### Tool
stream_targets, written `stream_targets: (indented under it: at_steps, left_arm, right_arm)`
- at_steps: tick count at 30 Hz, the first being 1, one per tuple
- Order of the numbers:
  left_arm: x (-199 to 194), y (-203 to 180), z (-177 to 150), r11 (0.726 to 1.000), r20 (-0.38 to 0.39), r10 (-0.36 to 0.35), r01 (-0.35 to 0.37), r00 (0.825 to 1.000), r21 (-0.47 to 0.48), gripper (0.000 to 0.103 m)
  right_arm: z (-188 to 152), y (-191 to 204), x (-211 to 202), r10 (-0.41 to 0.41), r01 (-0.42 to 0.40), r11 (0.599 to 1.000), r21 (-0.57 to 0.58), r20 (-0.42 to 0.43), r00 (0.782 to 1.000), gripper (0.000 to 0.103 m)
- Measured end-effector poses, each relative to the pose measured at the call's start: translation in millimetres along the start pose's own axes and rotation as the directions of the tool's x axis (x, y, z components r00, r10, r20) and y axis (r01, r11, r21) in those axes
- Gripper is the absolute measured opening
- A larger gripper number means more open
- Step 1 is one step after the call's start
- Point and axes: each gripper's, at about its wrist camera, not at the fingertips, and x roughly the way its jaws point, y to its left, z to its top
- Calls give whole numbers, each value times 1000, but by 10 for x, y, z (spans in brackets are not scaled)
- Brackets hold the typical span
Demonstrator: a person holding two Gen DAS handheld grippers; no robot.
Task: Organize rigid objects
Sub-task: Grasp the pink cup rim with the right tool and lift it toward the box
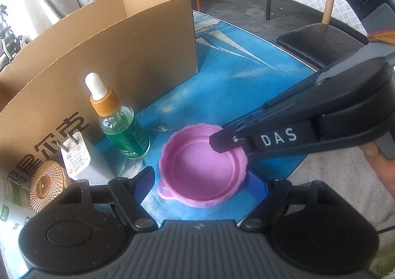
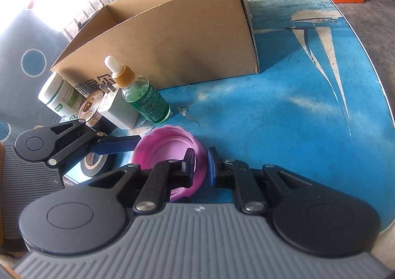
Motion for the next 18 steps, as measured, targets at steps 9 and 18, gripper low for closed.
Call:
stream_targets:
  at_steps: [9,18]
  left_arm:
    - [33,5,36,1000,19,-20,21,1000,-23,75]
    - [-50,-47,45,1000,30,1,0,1000,-16,75]
  right_arm:
    - [7,25,17,0,0,1000,-9,3,1000,11]
    - [-15,41,-59,5,-5,1000,0,23,1000,11]
